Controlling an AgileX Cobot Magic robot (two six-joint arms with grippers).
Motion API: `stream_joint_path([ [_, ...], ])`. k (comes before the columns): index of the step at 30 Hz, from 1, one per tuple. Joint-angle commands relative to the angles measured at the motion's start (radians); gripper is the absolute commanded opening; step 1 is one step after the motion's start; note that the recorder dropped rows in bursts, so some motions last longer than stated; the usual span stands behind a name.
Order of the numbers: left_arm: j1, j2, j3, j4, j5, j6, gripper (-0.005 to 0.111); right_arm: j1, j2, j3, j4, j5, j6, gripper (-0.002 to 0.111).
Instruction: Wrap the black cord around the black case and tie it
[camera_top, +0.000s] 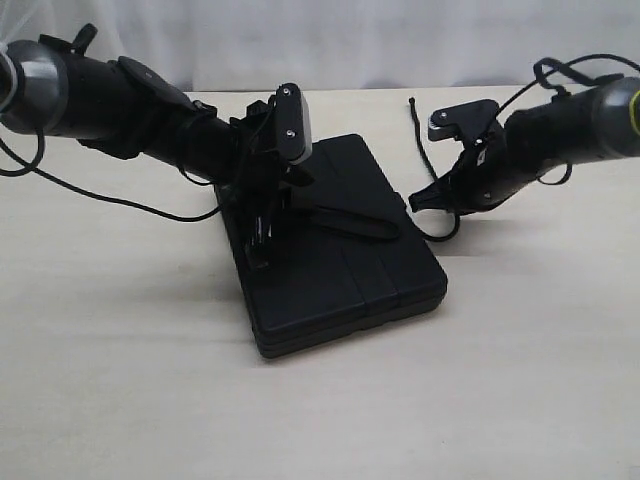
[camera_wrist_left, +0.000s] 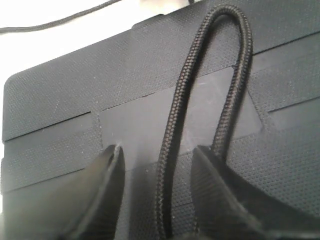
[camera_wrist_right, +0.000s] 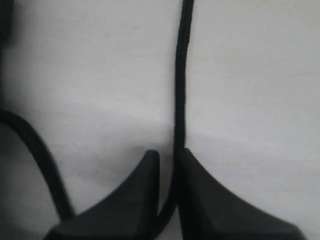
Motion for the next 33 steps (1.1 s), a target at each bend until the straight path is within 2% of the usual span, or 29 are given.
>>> stream_joint_path([
  [1,-0.003,0.0,0.001,-0.012,0.009,0.029,0.041,-0.001,-0.011,-0.128,0.011,0.198,0.06,0.037],
  [4,-0.003,0.0,0.001,-0.012,0.009,0.029,0.041,-0.001,-0.011,-0.201,0.027,0.216,0.074,0.048],
  [9,-0.003,0.0,0.001,-0.012,0.009,0.029,0.041,-0.003,0.038,-0.346,0.054,0.258,0.093,0.044],
  [14,-0.003,0.0,0.001,-0.012,0.009,0.029,0.041,-0.023,0.228,-0.652,0.047,0.529,0.107,0.043],
  [19,-0.003,0.0,0.001,-0.012,0.006,0.029,0.041,-0.044,0.395,-0.881,0.037,0.639,0.119,0.043],
  [24,-0.003,0.0,0.001,-0.012,-0.007,0.029,0.041,-0.044,0.468,-0.895,0.041,0.613,0.12,0.042],
  [25,-0.003,0.0,0.001,-0.012,-0.007,0.029,0.041,-0.044,0.475,-0.895,0.041,0.613,0.11,0.038],
  [28,-0.003,0.0,0.001,-0.012,-0.007,0.029,0.041,-0.044,0.492,-0.895,0.056,0.641,0.042,0.016],
  [29,-0.003,0.0,0.001,-0.012,-0.007,0.029,0.041,-0.044,0.498,-0.895,0.086,0.656,-0.014,0.004],
  [33,-0.003,0.0,0.001,-0.012,-0.005,0.029,0.041,-0.044,0.493,-0.893,0.143,0.668,-0.066,0.004],
])
